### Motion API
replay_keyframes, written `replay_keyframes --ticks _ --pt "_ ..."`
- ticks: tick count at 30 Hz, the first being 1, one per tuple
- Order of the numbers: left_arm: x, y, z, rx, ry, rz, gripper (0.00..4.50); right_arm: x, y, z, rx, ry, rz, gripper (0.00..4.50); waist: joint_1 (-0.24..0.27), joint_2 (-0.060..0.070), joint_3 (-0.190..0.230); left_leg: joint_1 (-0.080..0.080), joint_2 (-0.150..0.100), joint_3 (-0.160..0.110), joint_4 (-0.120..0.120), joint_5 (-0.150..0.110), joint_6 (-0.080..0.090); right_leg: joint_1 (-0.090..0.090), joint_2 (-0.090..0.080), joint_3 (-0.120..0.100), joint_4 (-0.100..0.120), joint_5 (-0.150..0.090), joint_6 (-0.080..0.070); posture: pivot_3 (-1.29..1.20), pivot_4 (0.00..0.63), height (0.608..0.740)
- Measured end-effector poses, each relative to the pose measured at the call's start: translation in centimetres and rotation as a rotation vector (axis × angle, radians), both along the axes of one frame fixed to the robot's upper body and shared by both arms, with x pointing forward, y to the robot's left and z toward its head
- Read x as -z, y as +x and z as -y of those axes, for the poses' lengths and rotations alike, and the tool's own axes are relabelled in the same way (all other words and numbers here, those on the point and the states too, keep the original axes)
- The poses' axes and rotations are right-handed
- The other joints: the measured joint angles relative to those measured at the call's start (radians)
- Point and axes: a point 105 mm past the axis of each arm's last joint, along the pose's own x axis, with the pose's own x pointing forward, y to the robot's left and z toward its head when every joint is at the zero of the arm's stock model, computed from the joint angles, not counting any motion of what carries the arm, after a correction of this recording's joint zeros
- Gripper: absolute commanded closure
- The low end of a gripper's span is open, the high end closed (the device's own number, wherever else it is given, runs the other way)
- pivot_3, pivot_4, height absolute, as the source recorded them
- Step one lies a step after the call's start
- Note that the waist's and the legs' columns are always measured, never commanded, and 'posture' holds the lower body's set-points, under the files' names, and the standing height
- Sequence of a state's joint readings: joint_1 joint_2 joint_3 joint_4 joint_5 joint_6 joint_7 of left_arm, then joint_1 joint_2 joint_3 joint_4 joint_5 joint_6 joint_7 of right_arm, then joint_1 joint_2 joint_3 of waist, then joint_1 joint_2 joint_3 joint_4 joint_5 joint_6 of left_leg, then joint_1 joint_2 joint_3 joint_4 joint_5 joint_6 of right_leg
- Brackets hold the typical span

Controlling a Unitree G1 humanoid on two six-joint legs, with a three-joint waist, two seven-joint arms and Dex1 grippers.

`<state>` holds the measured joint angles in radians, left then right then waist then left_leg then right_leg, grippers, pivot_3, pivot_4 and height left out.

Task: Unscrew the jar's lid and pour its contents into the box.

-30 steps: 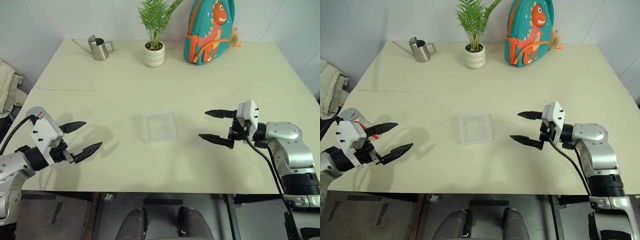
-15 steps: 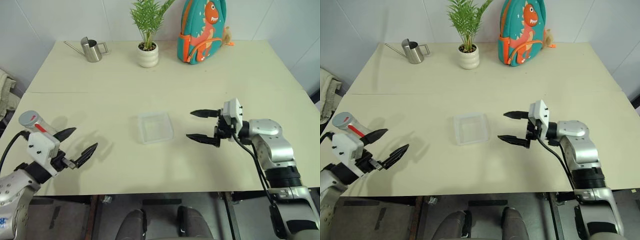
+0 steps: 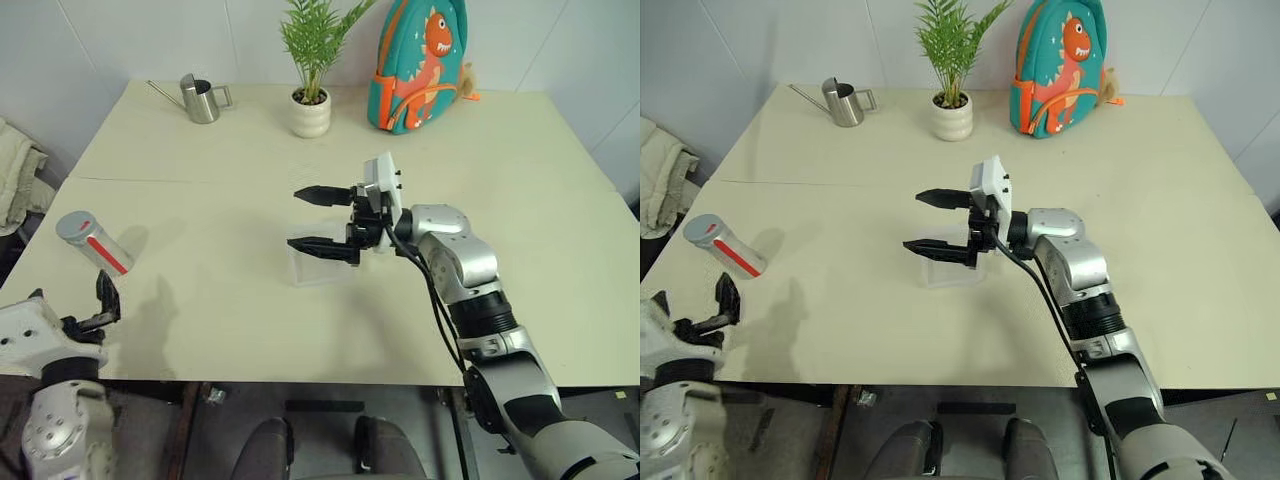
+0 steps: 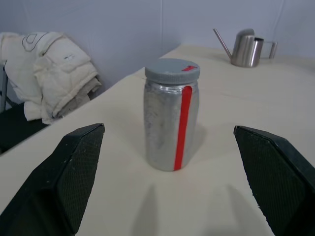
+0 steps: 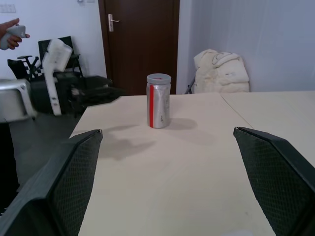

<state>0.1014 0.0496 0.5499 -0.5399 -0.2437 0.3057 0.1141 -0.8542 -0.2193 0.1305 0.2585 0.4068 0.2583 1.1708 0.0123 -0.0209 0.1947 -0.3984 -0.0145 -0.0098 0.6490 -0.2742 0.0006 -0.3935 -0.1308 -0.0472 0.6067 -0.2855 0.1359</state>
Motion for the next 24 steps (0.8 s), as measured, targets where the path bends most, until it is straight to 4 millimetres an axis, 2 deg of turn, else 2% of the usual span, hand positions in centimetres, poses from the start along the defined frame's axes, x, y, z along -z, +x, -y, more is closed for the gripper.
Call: replay_keyframes --ticks 2,5,10,16,20,24 --pt "0.8 1.4 0.9 0.013 0.008 -0.038 0.01 -0.1 -0.1 -0.5 -0.008 0.003 0.004 0.0 -0.004 -0.002 -0.001 0.0 -0.001 0.0 -0.001 0.0 -0.001 0.0 0.002 0.0 0.003 0.0 0.0 0.0 0.15 0.74" --pt "1.5 2.9 0.7 -0.043 0.007 -0.066 0.01 -0.3 0.0 -0.7 0.01 0.017 0.002 0.0 -0.009 -0.002 -0.001 -0.002 -0.001 0.0 -0.001 0.0 -0.002 -0.003 0.003 0.0 0.003 0.0 -0.001 0.0 0.15 0.74" --pt "1.0 4.6 0.3 -0.141 0.025 -0.049 0.01 -0.3 0.1 -0.9 0.018 0.025 -0.009 0.0 -0.014 -0.002 -0.001 -0.004 0.0 0.003 -0.001 0.001 -0.006 -0.005 0.003 0.0 0.003 0.0 -0.001 0.0 0.15 0.74" --pt "-0.3 6.0 -0.4 -0.292 0.049 -0.023 0.01 -0.5 -0.1 -1.0 0.012 0.023 -0.011 0.0 -0.013 -0.002 -0.001 -0.004 -0.001 0.004 -0.001 0.001 -0.006 -0.005 0.002 -0.001 0.002 0.0 0.0 0.0 0.15 0.74" --pt "-0.3 6.5 -0.8 -0.329 0.05 -0.024 0.01 -0.6 -0.2 -0.8 0.018 0.019 -0.004 0.0 -0.013 -0.003 -0.001 -0.004 -0.001 0.004 -0.001 0.001 -0.006 -0.006 0.002 -0.002 0.002 0.0 0.0 0.0 0.15 0.74" --pt "-0.3 6.5 -2.5 -0.377 0.025 -0.022 0.01 -0.7 0.0 -0.3 0.045 0.014 -0.004 0.0 -0.014 -0.003 -0.001 -0.005 0.0 0.007 -0.001 0.0 -0.006 -0.009 0.001 -0.002 0.004 0.0 0.0 0.0 0.15 0.74"
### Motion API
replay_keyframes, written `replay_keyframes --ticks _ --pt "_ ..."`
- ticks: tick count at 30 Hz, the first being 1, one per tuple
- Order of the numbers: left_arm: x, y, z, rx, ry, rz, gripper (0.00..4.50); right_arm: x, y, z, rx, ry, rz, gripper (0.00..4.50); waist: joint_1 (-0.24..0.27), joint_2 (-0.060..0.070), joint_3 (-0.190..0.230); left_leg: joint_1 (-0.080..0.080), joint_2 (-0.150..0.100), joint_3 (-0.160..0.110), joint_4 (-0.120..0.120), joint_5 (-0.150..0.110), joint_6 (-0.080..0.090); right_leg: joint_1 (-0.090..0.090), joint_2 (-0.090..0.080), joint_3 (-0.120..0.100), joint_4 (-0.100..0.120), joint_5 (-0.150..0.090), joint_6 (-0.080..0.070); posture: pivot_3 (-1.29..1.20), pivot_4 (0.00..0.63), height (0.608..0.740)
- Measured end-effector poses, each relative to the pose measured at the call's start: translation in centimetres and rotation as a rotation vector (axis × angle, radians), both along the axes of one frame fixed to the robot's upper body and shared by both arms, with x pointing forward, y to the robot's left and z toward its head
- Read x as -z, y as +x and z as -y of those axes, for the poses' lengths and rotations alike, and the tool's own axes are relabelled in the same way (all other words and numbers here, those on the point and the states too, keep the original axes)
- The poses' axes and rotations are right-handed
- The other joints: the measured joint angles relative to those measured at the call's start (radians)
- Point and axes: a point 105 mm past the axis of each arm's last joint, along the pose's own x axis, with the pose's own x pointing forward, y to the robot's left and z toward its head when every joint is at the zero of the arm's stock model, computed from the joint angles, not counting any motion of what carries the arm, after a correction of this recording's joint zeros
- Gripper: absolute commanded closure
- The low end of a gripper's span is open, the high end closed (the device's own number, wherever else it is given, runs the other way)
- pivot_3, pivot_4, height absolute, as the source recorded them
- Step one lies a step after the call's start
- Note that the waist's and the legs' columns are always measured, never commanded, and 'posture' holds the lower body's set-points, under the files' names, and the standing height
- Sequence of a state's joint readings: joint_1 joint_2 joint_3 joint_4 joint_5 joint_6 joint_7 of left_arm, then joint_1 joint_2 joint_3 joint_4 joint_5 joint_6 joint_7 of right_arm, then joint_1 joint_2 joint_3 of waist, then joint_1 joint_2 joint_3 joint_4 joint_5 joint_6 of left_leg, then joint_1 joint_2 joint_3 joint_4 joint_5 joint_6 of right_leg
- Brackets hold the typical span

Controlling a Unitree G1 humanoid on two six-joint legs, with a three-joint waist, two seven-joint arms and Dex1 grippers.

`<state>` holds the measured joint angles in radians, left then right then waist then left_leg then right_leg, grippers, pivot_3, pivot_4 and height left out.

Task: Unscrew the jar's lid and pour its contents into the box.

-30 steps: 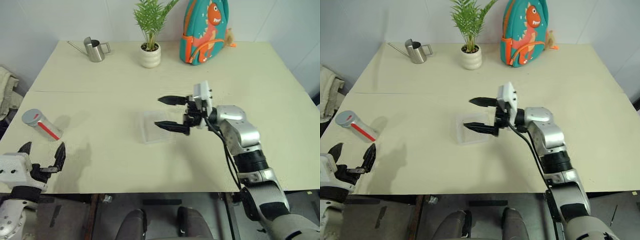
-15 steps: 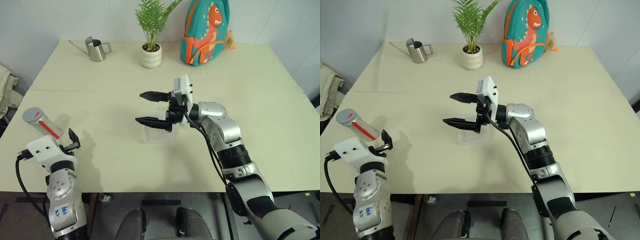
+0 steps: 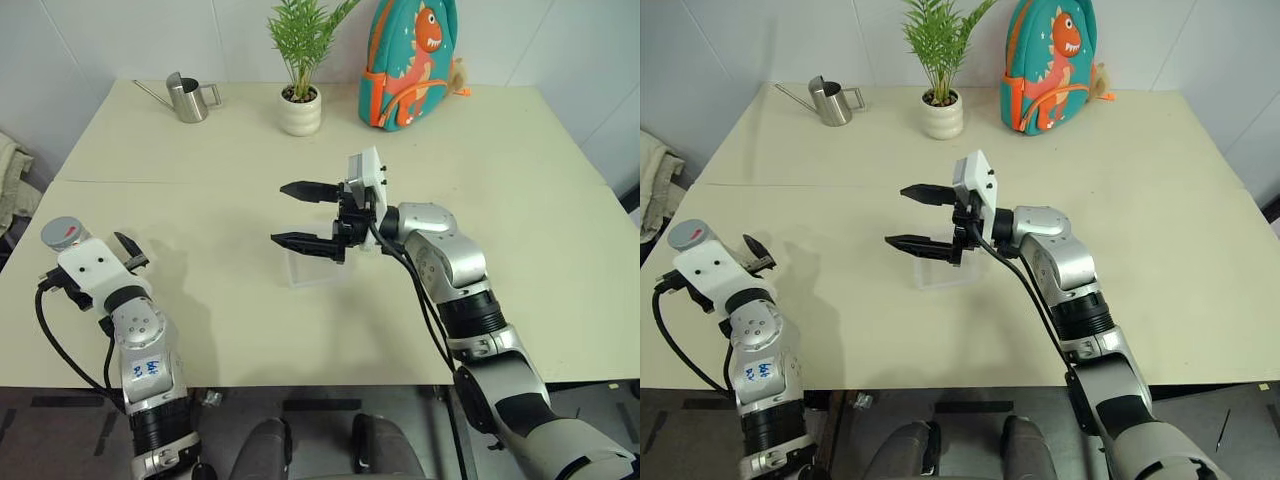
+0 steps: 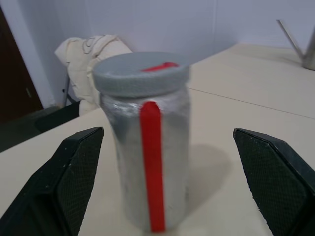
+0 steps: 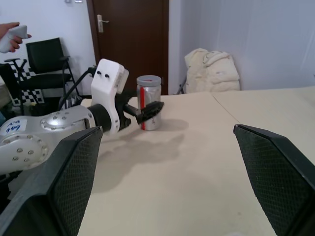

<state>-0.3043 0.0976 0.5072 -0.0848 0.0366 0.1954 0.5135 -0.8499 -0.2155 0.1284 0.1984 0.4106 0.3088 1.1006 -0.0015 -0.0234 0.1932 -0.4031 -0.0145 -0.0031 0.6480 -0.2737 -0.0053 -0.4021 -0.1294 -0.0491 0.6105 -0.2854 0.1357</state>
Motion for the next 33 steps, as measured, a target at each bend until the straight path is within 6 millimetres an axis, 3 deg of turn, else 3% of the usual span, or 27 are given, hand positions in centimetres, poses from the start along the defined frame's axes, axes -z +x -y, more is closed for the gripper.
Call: replay_keyframes --ticks 4,18,26,33 --pt "0.4 0.5 -1.4 -0.017 -0.026 -0.009 0.01 0.1 0.1 0.6 0.02 0.007 -0.01 0.0 0.001 0.0 0.0 0.0 0.0 0.001 0.0 0.0 0.0 0.0 -0.001 0.0 0.0 0.0 0.0 0.0 0.15 0.74" --pt "-0.8 2.0 -3.0 -0.002 0.032 -0.017 0.01 0.4 0.2 0.8 0.058 0.016 -0.025 0.0 0.0 -0.002 -0.001 -0.001 0.001 0.009 0.0 -0.001 0.001 -0.007 -0.003 -0.001 0.003 0.0 0.0 0.0 0.15 0.74" --pt "-0.5 2.3 -2.8 -0.018 0.004 -0.012 2.46 0.4 0.1 0.9 0.065 0.02 -0.02 0.0 0.0 -0.003 -0.002 -0.001 0.002 0.013 0.0 -0.003 0.001 -0.008 -0.003 -0.002 0.002 0.001 0.0 0.0 0.15 0.74" --pt "-0.5 2.1 -2.5 -0.008 -0.014 0.007 2.48 0.4 0.1 0.9 0.068 0.019 -0.018 0.0 0.0 -0.003 -0.002 -0.001 0.002 0.014 0.001 -0.003 0.001 -0.008 -0.003 -0.002 0.002 0.001 0.0 0.0 0.15 0.74"
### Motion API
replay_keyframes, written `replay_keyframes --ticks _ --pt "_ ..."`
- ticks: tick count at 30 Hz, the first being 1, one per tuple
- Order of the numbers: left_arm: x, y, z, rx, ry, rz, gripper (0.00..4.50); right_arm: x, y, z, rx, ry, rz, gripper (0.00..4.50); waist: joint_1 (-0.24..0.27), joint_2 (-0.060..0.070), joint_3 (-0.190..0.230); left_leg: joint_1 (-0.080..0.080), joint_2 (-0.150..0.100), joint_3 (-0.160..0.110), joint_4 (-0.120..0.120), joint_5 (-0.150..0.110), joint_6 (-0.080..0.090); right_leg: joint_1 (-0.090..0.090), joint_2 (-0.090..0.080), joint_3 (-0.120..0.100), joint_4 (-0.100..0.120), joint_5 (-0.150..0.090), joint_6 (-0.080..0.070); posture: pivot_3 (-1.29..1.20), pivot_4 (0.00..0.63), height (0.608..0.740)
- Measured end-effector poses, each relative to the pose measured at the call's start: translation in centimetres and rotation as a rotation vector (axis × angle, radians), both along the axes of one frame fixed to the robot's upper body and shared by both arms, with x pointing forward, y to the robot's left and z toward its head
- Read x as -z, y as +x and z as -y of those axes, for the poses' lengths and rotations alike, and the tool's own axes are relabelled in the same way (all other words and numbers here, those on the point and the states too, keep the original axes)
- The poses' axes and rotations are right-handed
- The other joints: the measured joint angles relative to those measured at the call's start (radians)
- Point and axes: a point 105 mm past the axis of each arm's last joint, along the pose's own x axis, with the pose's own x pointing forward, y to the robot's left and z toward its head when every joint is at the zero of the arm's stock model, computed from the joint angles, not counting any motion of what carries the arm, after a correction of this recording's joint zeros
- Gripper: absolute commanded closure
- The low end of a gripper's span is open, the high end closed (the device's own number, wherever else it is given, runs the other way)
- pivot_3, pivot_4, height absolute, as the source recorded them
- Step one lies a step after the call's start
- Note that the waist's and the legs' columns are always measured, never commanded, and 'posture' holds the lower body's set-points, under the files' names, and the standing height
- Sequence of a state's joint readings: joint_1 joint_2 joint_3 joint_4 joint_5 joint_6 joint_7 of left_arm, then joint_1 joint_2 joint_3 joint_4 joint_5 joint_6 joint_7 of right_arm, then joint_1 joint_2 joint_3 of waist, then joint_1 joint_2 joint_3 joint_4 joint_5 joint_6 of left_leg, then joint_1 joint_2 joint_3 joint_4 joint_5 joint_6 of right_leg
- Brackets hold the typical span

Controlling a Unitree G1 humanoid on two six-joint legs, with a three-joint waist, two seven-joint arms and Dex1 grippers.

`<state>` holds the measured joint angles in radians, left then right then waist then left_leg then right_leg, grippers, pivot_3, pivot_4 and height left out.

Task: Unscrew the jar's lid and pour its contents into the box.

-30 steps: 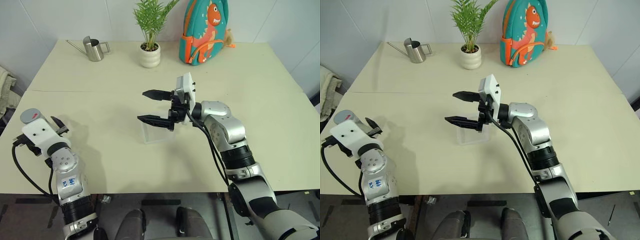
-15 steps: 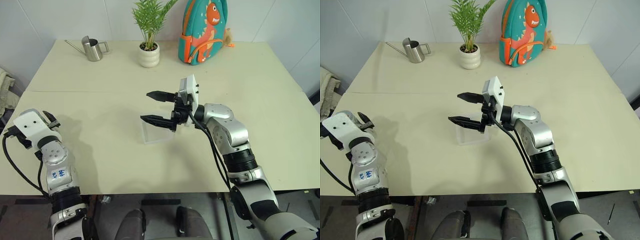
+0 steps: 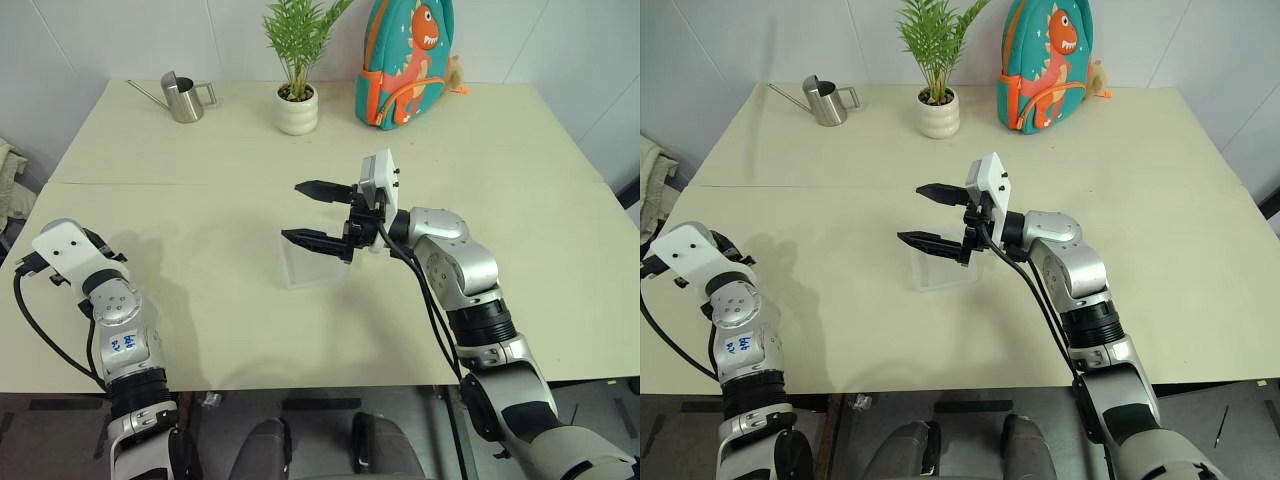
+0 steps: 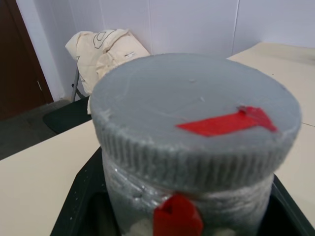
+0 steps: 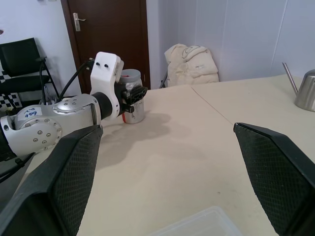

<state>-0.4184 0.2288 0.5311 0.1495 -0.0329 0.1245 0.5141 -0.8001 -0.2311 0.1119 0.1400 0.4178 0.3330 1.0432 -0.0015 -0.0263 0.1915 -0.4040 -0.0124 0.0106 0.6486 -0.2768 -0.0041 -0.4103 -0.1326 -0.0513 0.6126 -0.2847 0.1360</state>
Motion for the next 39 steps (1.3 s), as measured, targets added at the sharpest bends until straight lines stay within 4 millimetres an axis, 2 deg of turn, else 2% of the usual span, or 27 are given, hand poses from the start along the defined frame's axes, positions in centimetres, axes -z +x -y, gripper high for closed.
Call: replay_keyframes --ticks 3,4,7,9,10,13,15,20,21,24,29,39 --pt "-0.6 0.1 0.3 0.057 0.014 0.011 2.48 0.0 0.1 0.0 0.008 0.001 -0.001 0.0 0.0 0.0 0.0 0.0 0.005 0.001 0.0 0.0 0.0 0.0 0.001 0.0 0.0 0.0 0.0 0.0 0.15 0.74" --pt "-1.0 0.3 0.7 0.153 0.032 -0.004 2.48 0.0 0.1 0.1 0.018 0.004 0.0 0.0 -0.001 0.0 0.0 0.0 0.006 0.001 0.0 -0.001 -0.001 0.0 0.001 -0.001 0.0 0.0 -0.001 0.0 0.15 0.74" --pt "-4.2 0.6 4.3 0.66 0.073 -0.029 2.48 0.1 0.2 1.4 0.078 -0.012 -0.014 0.0 -0.006 0.0 0.0 -0.001 0.008 0.002 0.0 -0.001 -0.002 -0.002 0.001 -0.002 0.0 0.001 -0.003 0.0 0.15 0.74" --pt "-6.4 -0.2 6.8 0.924 0.085 -0.024 2.48 -0.7 -0.2 1.9 0.09 -0.006 -0.016 0.0 -0.005 0.0 0.0 -0.001 0.008 0.002 0.0 -0.002 -0.001 -0.002 0.001 -0.001 -0.001 0.001 -0.003 0.0 0.15 0.74" --pt "-6.7 -0.5 7.4 0.988 0.1 -0.044 2.48 -1.0 -0.5 1.9 0.086 -0.003 -0.008 0.0 -0.006 0.0 0.0 -0.001 0.008 0.002 0.0 -0.002 -0.001 -0.002 0.001 -0.001 -0.002 0.001 -0.003 0.0 0.15 0.74" --pt "-6.9 -1.2 9.2 1.2 0.184 -0.205 2.48 -1.9 -1.3 1.6 0.079 0.0 -0.009 0.0 -0.014 0.0 0.0 0.0 0.008 0.002 -0.001 -0.002 -0.001 -0.002 0.002 -0.001 -0.002 0.001 -0.004 0.0 0.15 0.74" --pt "-7.0 -1.1 11.1 1.322 0.225 -0.246 2.48 -2.3 -1.5 1.1 0.079 -0.003 -0.019 0.0 -0.017 0.001 0.001 0.0 0.008 0.002 -0.001 -0.002 -0.001 -0.002 0.002 -0.001 -0.001 0.002 -0.005 0.0 0.15 0.74" --pt "-6.3 -1.1 17.0 1.624 0.283 -0.283 2.48 -3.5 -3.0 -2.3 -0.021 -0.009 -0.045 0.0 -0.025 0.001 0.001 0.0 0.009 0.002 -0.001 -0.001 -0.001 -0.002 0.002 -0.001 -0.001 0.003 -0.006 0.0 0.15 0.74" --pt "-5.8 -1.2 17.9 1.668 0.291 -0.29 2.48 -3.4 -3.2 -2.6 -0.034 -0.017 -0.044 0.0 -0.025 0.001 0.001 0.0 0.008 0.003 -0.001 -0.002 0.0 -0.002 0.002 -0.001 -0.001 0.003 -0.006 0.0 0.15 0.74" --pt "-4.7 -1.2 19.2 1.711 0.312 -0.309 2.48 -3.2 -3.2 -3.0 -0.039 -0.025 -0.052 0.0 -0.027 0.001 0.001 0.0 0.008 0.004 -0.001 -0.002 0.0 -0.003 0.003 -0.001 -0.001 0.003 -0.005 0.0 0.15 0.74" --pt "-4.5 -1.3 20.6 1.759 0.305 -0.283 2.48 -2.2 -3.2 -4.6 -0.064 -0.057 -0.074 0.0 -0.027 0.001 0.001 0.0 0.008 0.004 -0.001 -0.002 0.001 -0.003 0.003 -0.001 -0.001 0.003 -0.005 0.0 0.15 0.74" --pt "-4.8 -1.1 21.2 1.766 0.302 -0.253 2.48 -0.8 -1.9 -5.0 -0.026 -0.08 -0.089 0.0 -0.026 0.001 0.001 0.0 0.009 0.005 0.0 -0.002 0.001 -0.003 0.003 -0.001 0.0 0.003 -0.005 0.0 0.15 0.74"
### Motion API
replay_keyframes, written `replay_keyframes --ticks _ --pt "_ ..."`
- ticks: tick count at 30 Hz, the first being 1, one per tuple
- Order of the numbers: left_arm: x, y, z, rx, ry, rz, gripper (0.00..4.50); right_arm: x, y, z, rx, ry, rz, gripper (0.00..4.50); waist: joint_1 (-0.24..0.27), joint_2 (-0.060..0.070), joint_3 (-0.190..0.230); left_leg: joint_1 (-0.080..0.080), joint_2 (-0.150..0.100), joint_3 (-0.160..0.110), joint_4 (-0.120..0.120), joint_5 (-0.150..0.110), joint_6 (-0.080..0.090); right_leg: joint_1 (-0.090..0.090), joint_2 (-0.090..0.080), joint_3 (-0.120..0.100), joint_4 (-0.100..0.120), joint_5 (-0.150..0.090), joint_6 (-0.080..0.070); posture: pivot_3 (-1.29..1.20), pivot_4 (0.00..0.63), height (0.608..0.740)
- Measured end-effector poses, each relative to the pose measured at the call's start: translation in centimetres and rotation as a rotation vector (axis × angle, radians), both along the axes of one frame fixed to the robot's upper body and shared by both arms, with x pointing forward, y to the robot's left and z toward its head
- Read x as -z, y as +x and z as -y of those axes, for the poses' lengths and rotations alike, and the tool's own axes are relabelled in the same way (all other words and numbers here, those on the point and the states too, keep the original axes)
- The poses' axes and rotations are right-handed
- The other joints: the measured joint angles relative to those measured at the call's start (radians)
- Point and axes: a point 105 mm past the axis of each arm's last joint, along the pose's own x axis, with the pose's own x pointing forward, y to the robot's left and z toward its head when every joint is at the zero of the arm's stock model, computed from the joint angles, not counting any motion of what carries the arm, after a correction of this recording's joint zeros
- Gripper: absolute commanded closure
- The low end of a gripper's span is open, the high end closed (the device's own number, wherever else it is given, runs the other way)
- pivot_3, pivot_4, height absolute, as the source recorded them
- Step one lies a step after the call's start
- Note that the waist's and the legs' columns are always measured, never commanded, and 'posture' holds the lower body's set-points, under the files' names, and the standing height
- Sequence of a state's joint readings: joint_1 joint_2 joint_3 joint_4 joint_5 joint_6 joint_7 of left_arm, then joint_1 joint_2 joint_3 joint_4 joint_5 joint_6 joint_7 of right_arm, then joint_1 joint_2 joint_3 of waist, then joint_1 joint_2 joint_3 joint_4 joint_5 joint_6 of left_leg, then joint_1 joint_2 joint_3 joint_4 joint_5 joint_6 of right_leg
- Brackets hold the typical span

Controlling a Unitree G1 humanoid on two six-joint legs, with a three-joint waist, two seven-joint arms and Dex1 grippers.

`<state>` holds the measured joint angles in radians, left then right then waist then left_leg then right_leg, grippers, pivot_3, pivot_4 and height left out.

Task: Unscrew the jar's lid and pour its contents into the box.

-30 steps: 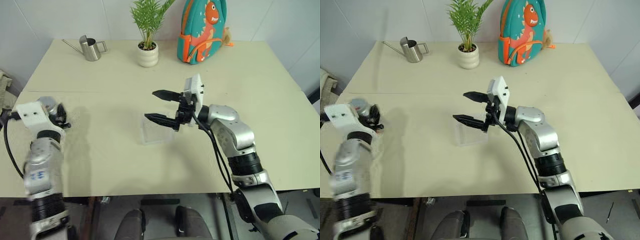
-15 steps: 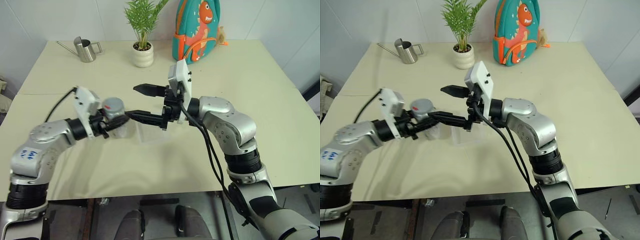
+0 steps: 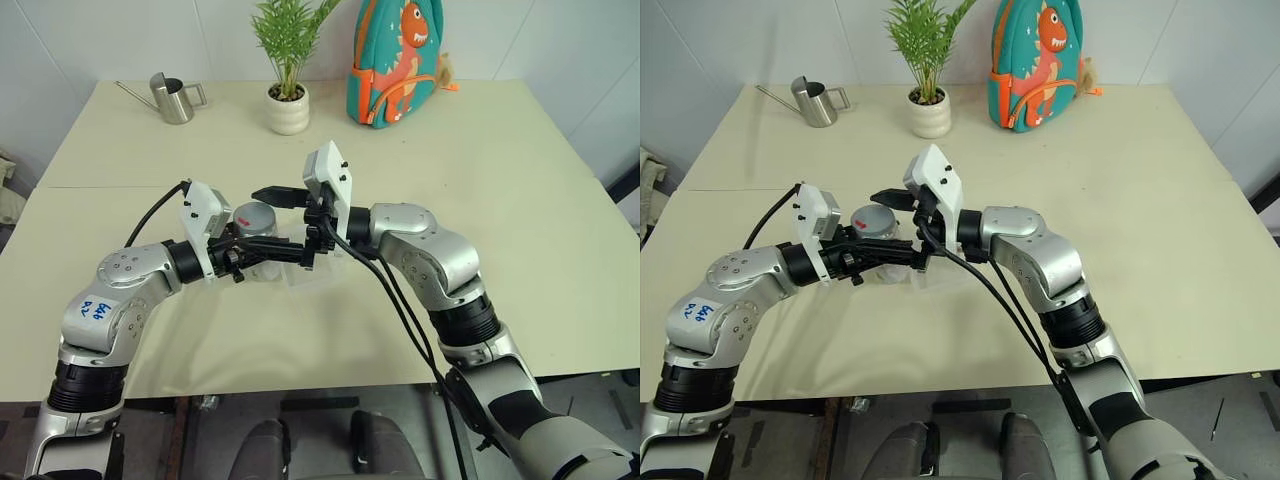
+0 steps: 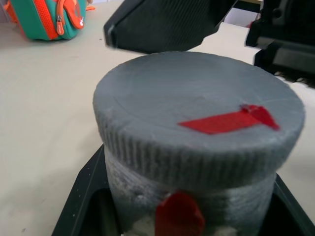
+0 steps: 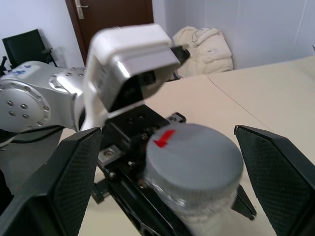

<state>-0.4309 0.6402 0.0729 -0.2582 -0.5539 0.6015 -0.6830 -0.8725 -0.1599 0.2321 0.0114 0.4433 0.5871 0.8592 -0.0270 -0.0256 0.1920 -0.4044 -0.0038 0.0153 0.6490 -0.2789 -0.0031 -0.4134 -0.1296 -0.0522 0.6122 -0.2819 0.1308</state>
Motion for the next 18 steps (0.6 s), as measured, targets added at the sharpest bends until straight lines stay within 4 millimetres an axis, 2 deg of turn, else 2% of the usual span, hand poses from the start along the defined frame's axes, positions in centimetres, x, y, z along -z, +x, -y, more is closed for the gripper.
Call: replay_keyframes --ticks 8,18 --pt "0.06 0.03 0.07 -0.002 -0.001 0.003 2.48 -0.94 0.62 0.15 0.007 0.062 -0.011 0.0 0.0 0.0 0.0 0.0 0.0 0.0 0.0 0.0 0.0 0.0 0.0 0.0 0.0 0.0 0.0 0.0 0.15 0.74" --pt "-0.02 0.08 0.07 -0.005 0.003 0.016 2.48 -0.51 0.75 0.15 -0.008 0.053 -0.014 0.0 -0.001 0.0 0.0 0.0 0.0 0.0 0.0 0.0 0.0 0.0 0.0 0.0 0.0 0.0 0.0 0.0 0.15 0.74"
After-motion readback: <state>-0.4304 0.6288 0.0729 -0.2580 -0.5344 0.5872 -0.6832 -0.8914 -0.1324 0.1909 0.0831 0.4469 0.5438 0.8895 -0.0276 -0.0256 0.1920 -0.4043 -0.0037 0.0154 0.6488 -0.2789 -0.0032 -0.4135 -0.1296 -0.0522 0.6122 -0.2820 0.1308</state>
